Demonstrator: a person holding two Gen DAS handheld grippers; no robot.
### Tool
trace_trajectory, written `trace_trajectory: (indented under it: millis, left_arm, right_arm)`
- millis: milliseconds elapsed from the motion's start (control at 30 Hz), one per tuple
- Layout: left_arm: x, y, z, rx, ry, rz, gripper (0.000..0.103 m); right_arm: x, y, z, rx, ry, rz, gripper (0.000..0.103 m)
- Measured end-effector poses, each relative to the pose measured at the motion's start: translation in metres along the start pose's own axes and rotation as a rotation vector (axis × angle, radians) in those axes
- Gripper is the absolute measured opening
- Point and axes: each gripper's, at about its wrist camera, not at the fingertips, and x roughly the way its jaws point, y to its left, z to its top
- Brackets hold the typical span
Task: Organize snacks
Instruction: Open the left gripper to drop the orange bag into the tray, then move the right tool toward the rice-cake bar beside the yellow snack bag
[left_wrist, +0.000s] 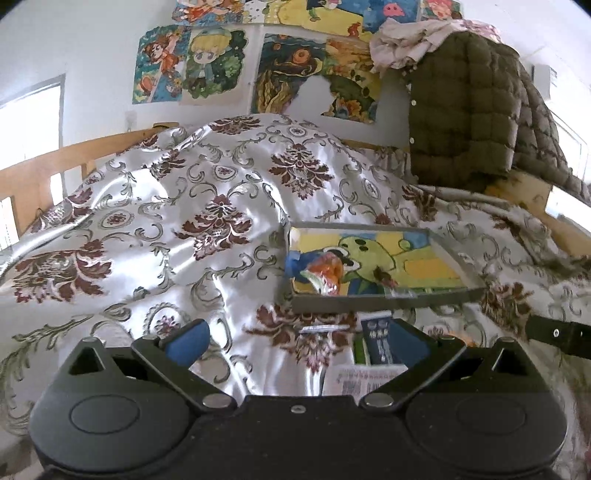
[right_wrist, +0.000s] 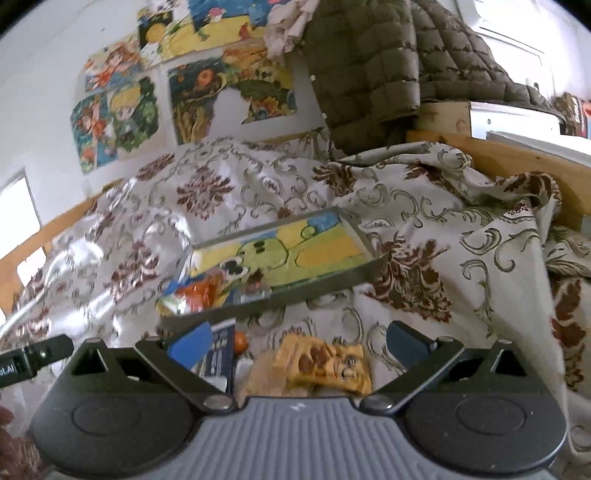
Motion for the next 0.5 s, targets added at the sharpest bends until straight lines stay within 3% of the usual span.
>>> trace_trajectory:
  millis: [333,500]
  left_arm:
    - [-0.008,-0.003,-0.027,0.037,0.124,0.011,0.102]
    - [-0.006,-0.001,-0.036,0.018,0.163,0.023,0.102]
  right_arm:
    - [-0.024,0.028,-0.021,-0.135,-0.015,-0.068,0.103]
    - [-0.018,0.034,-0.027,-0.171,0.062,-0.122,0.103]
